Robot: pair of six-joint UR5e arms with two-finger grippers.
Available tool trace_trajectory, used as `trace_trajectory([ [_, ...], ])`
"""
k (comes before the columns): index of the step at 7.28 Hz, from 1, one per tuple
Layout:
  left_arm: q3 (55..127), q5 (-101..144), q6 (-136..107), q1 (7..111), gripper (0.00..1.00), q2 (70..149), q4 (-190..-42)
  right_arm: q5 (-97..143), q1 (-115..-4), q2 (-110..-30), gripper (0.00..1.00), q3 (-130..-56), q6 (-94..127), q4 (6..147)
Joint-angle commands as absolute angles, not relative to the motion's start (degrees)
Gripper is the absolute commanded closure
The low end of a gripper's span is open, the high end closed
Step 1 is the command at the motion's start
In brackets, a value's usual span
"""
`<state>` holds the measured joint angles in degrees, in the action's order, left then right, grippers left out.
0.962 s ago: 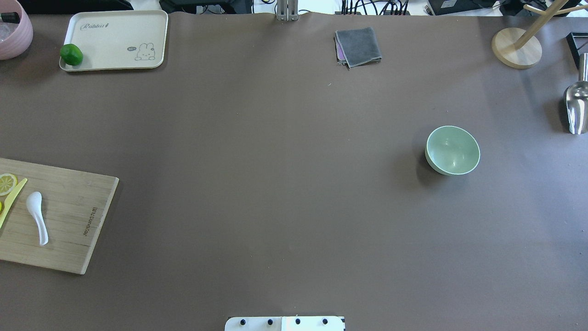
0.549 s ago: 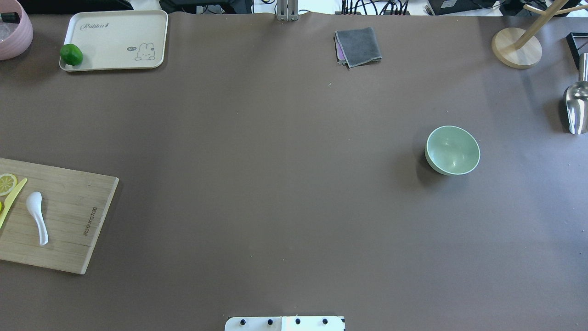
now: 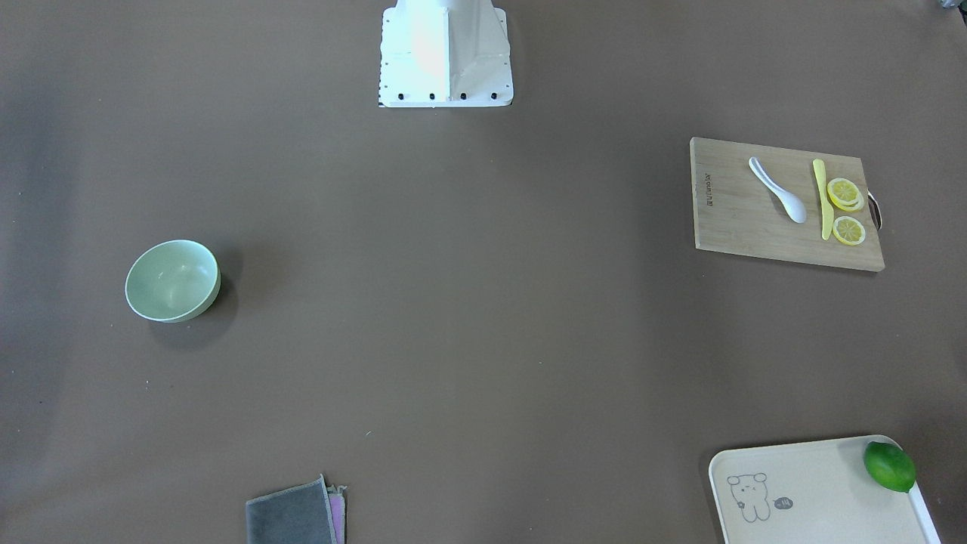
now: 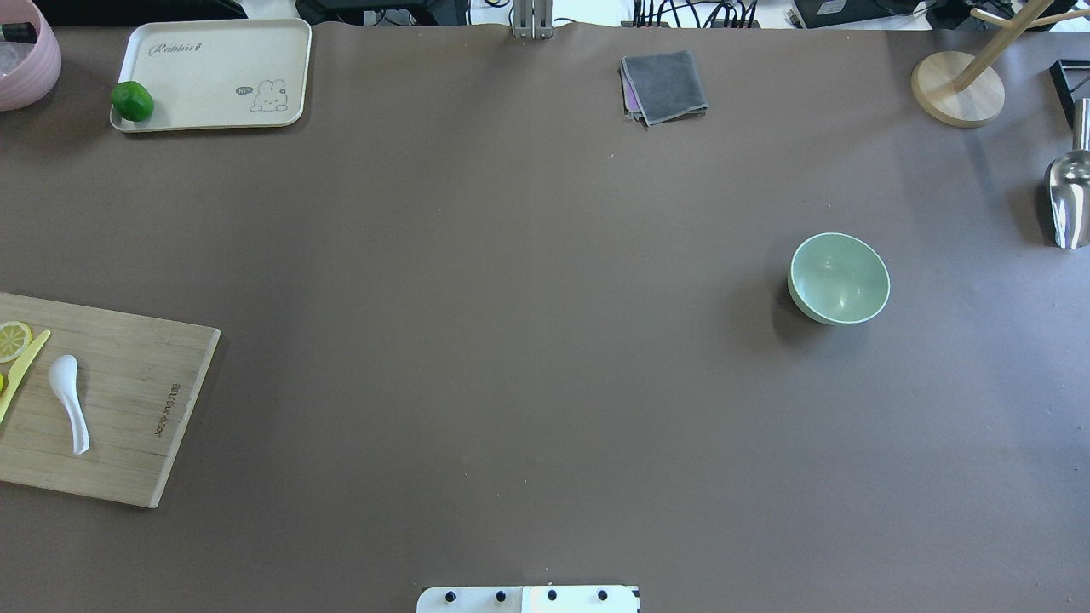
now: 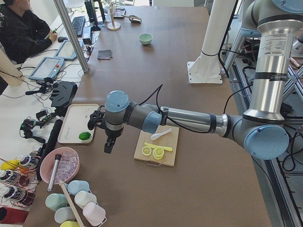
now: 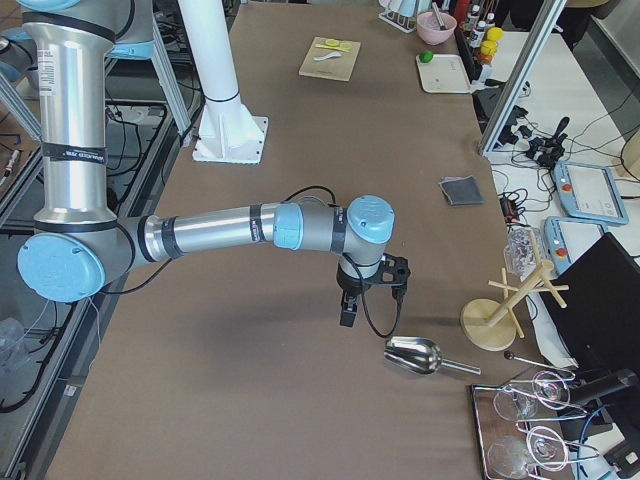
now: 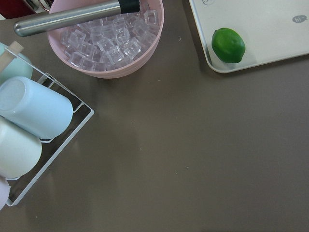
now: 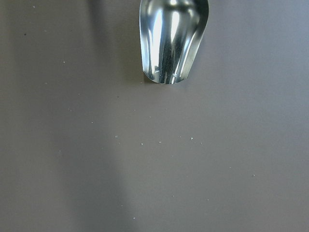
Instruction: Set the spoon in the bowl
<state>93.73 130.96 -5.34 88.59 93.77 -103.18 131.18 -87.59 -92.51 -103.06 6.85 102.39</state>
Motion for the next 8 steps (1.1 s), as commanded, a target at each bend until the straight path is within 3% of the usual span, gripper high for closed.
trace_trajectory([
  [1, 93.61, 130.87, -5.45, 88.59, 0.02, 93.87, -103.18, 131.22, -87.71, -92.37, 0.00, -103.10, 6.94, 102.39],
  [8, 93.69, 130.96, -5.54, 88.51, 0.02, 93.96, -103.18, 130.95, -87.98, -92.99, 0.00, -103.01, 6.94, 102.39],
])
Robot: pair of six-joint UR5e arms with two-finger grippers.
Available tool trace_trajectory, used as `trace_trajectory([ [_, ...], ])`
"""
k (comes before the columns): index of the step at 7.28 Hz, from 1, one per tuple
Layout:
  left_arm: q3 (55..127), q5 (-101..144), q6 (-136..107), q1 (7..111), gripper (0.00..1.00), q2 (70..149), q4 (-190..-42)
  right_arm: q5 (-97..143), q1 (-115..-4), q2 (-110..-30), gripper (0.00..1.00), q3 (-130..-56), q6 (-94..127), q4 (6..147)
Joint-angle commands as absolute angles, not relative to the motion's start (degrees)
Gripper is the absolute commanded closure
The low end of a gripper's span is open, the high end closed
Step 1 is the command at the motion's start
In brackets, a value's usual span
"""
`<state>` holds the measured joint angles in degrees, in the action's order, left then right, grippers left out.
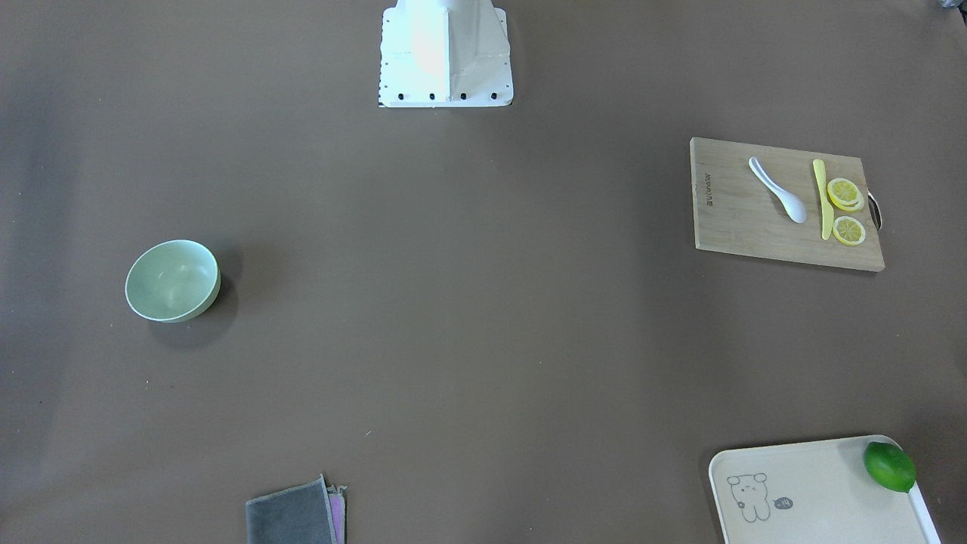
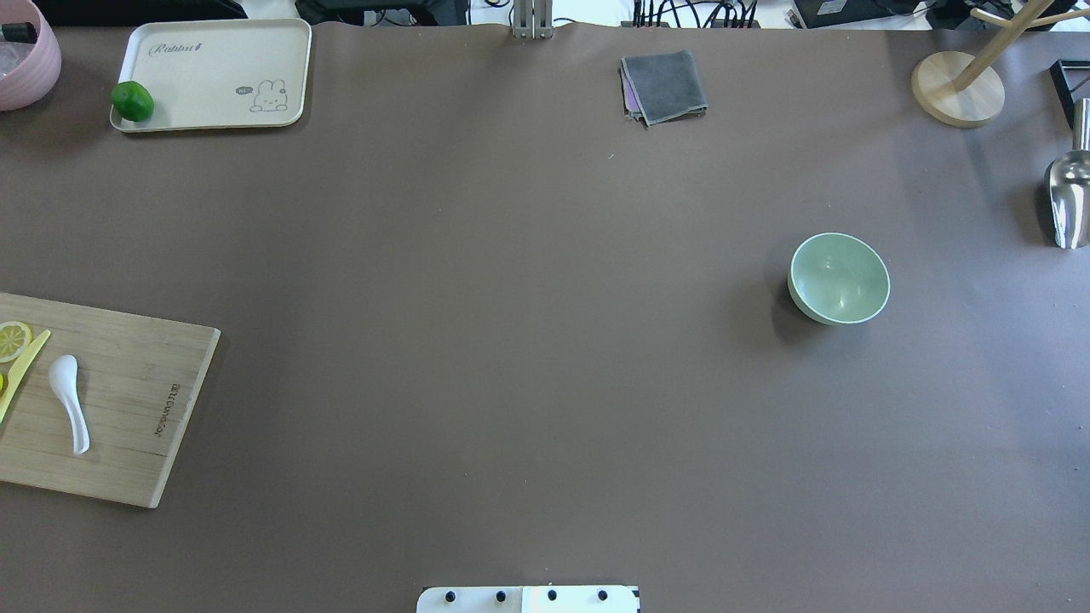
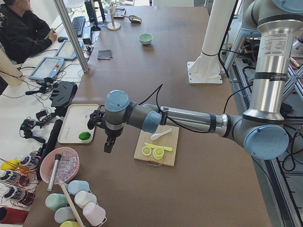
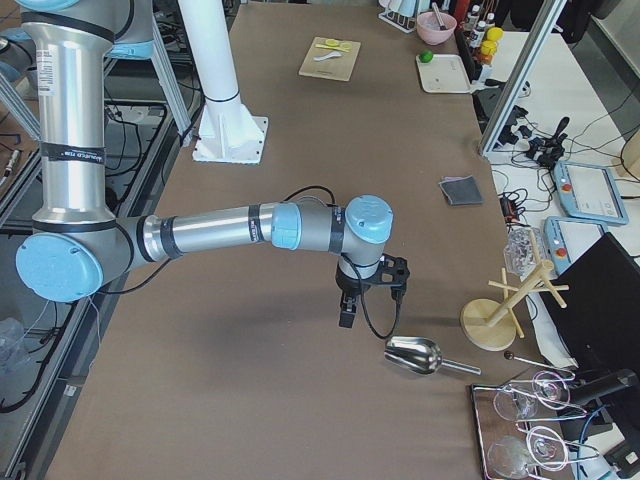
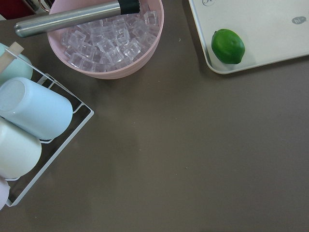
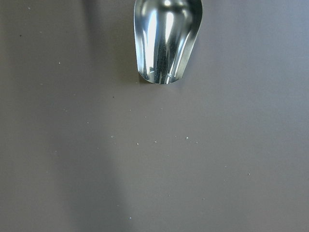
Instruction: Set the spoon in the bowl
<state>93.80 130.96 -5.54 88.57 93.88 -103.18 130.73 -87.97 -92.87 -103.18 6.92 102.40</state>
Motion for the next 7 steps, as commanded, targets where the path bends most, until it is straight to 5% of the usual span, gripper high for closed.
trace_trajectory([
  [1, 93.78, 130.96, -5.62, 88.59, 0.02, 93.96, -103.18, 130.96, -87.98, -92.90, 0.00, -103.27, 6.94, 102.39],
  [7, 95.53, 133.77, -5.54, 88.42, 0.02, 94.57, -104.85, 131.83, -87.54, -87.99, 0.00, -101.26, 7.03, 102.22],
])
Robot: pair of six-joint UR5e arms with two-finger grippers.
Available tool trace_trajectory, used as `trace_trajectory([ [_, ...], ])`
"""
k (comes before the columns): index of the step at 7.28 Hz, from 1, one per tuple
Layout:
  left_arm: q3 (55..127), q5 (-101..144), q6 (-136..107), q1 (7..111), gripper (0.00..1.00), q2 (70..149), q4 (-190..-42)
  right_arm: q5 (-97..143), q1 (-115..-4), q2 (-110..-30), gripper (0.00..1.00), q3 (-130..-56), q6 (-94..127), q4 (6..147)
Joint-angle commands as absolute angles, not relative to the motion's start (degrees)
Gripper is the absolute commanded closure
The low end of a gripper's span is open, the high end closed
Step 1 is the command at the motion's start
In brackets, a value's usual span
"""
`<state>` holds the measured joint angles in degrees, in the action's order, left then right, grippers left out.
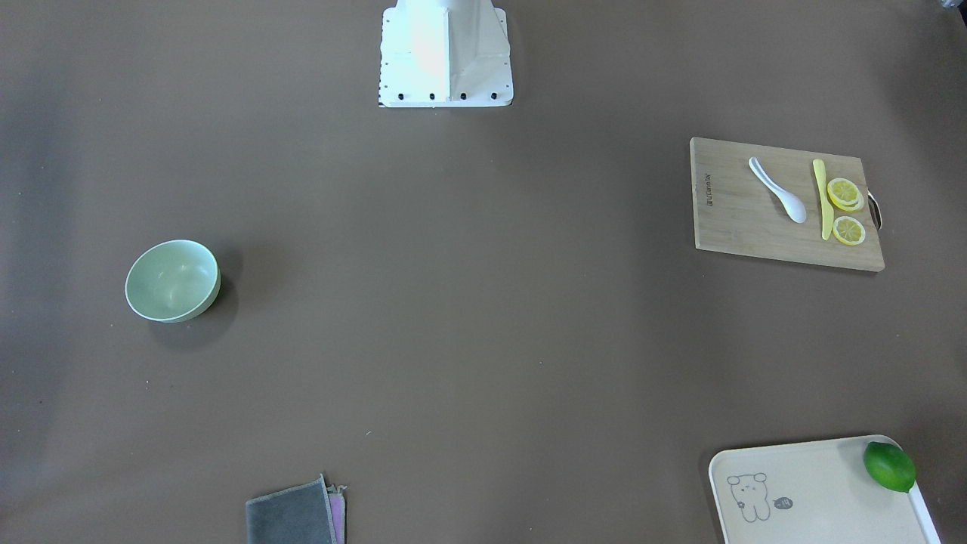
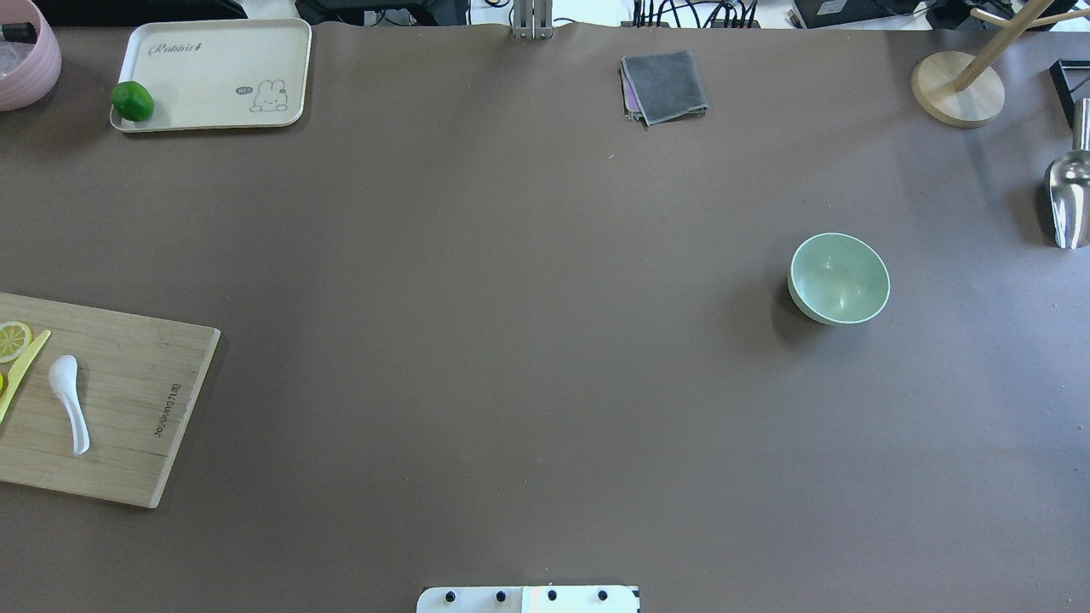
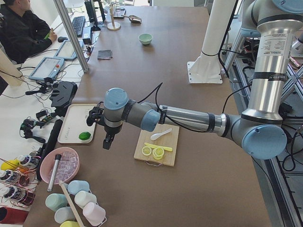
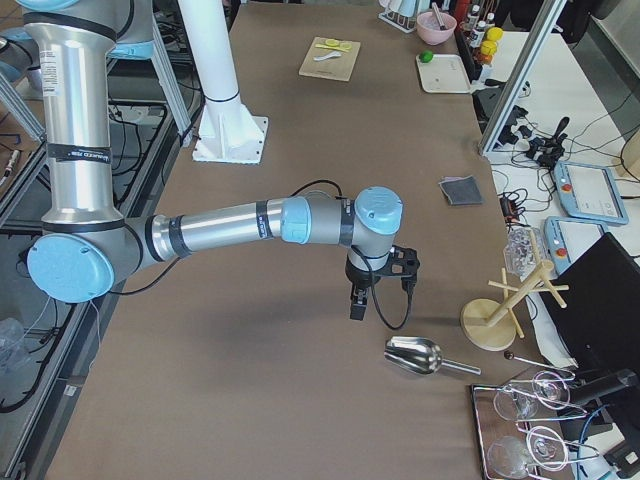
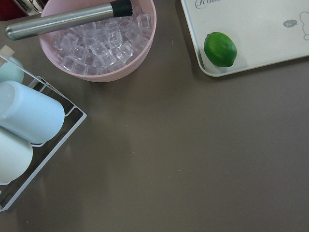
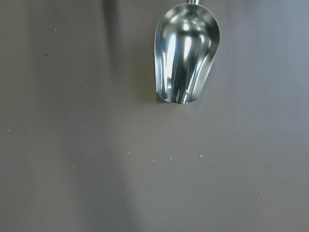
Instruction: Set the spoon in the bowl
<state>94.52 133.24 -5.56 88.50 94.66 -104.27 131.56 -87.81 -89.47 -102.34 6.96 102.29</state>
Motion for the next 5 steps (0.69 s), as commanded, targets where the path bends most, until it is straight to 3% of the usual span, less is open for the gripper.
trace_trajectory([
  [1, 95.54, 134.29, -5.62, 88.42, 0.02, 94.57, -104.85, 132.27, -85.54, -87.02, 0.00, -101.25, 6.94, 100.39],
  [3, 95.28, 139.20, -5.45, 88.33, 0.02, 94.75, -104.85, 137.42, -83.94, -86.75, 0.00, -95.92, 7.12, 91.89],
  [5, 95.36, 139.04, -5.71, 86.06, 0.02, 97.36, -104.59, 138.07, -83.94, -86.14, 0.00, -95.36, 8.52, 90.62],
])
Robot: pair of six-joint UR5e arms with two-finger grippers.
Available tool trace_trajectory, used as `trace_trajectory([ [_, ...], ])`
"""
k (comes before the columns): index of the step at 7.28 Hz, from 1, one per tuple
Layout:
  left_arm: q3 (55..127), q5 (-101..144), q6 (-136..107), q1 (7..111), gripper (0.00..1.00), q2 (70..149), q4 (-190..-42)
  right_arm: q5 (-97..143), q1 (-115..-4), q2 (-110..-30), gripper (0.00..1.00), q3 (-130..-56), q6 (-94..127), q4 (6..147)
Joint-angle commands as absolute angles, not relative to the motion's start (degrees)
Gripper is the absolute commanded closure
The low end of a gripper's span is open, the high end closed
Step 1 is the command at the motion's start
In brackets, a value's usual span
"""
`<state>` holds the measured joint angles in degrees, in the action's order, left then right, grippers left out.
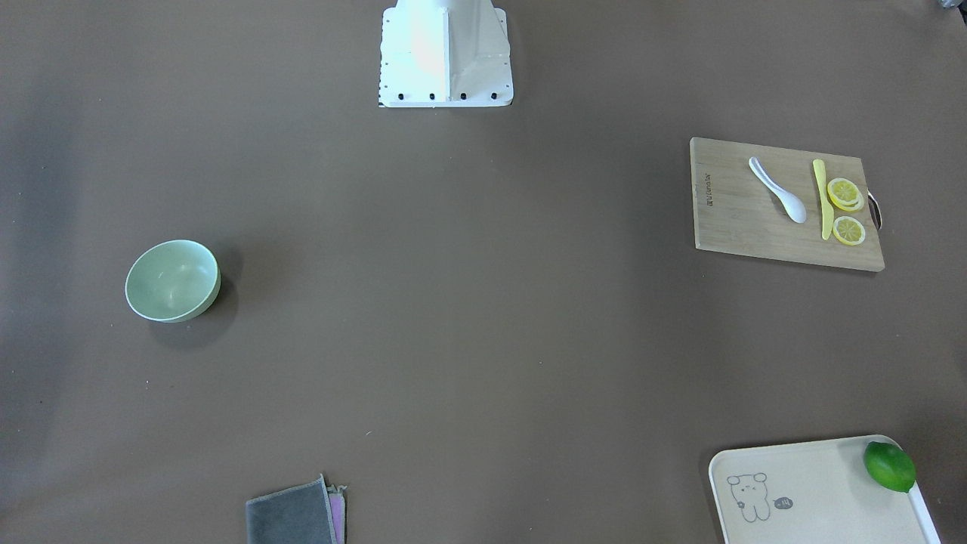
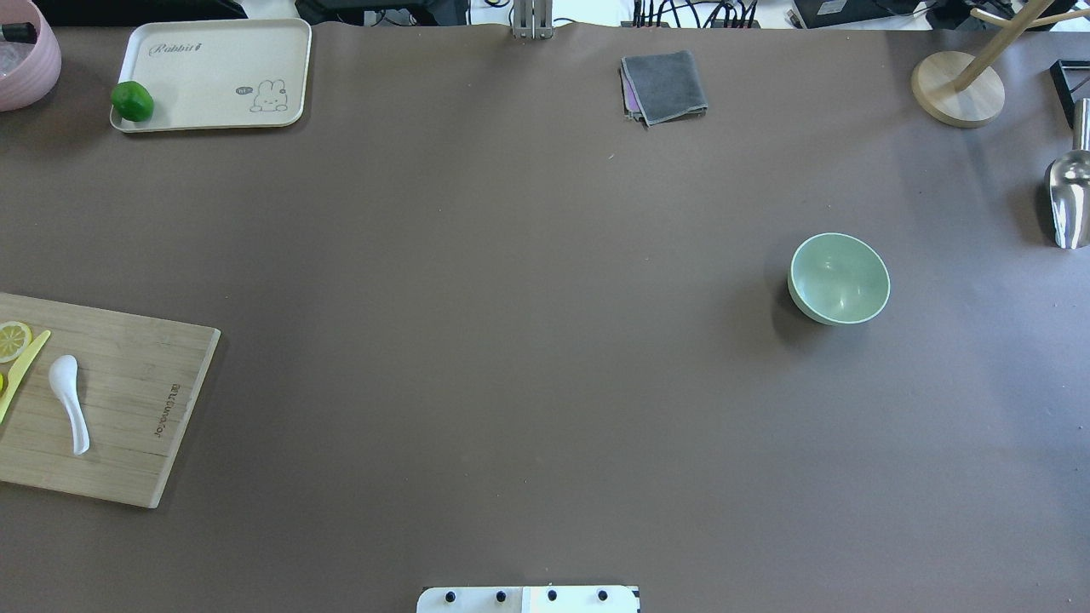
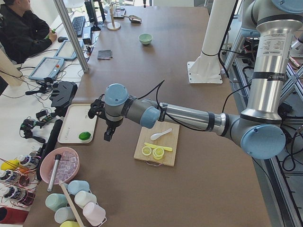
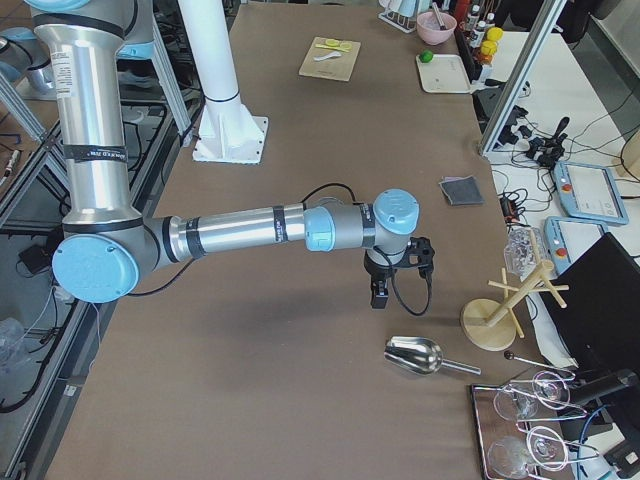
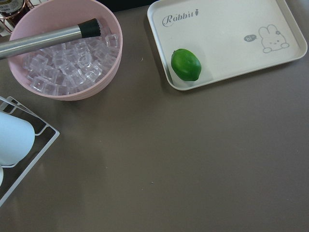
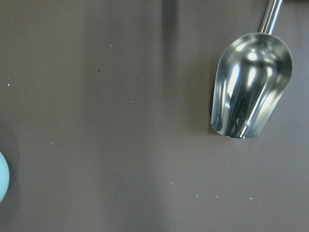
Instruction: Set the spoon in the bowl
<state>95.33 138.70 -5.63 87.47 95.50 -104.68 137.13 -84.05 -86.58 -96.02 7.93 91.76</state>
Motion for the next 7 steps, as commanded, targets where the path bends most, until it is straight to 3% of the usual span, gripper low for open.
trace_trajectory([
  [1, 94.40, 138.43, -5.71, 84.13, 0.02, 97.64, -104.33, 138.25, -83.85, -86.05, 0.00, -95.45, 9.13, 89.48],
  [5, 87.64, 136.32, -9.65, 82.35, 0.02, 97.12, -117.40, 138.08, -77.20, -85.96, 0.00, -95.27, 17.79, 71.42],
  [7, 87.98, 136.32, -9.93, 82.35, 0.02, 97.47, -117.51, 137.55, -71.39, -86.13, 0.00, -94.75, 26.34, 62.62],
])
